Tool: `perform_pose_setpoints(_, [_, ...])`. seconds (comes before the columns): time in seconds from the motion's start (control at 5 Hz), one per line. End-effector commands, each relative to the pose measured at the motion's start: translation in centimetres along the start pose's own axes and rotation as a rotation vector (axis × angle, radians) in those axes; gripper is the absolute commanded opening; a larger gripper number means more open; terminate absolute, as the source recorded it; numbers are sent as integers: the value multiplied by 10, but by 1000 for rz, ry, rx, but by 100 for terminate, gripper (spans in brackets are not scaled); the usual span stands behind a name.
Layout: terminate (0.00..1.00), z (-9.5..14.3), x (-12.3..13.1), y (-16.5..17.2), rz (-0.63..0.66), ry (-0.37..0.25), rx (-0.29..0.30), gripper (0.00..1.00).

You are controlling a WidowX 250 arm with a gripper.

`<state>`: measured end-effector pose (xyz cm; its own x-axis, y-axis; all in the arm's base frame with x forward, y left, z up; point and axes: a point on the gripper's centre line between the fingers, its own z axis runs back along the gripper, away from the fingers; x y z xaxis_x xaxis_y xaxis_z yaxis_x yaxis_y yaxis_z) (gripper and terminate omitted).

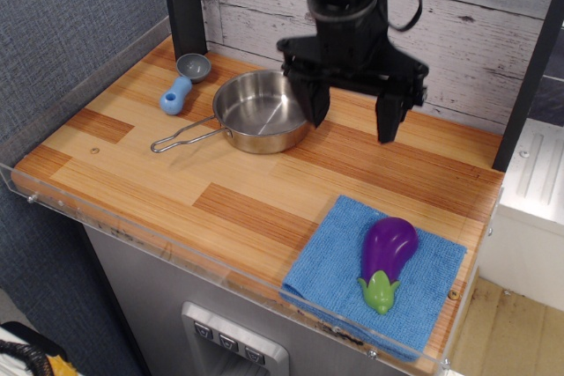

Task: Place eggplant on top of the blue cloth

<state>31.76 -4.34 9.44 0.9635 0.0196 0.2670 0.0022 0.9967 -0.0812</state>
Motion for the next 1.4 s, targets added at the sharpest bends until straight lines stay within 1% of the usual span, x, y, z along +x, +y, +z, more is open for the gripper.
perform_pose_setpoints(0.0, [0, 11, 13, 19, -10, -24, 15, 100])
perform_pose_setpoints(0.2, [0, 13, 15, 22, -120, 44, -11, 100])
perform_pose_setpoints(1.2, [0, 13, 15, 22, -120, 44, -11, 100])
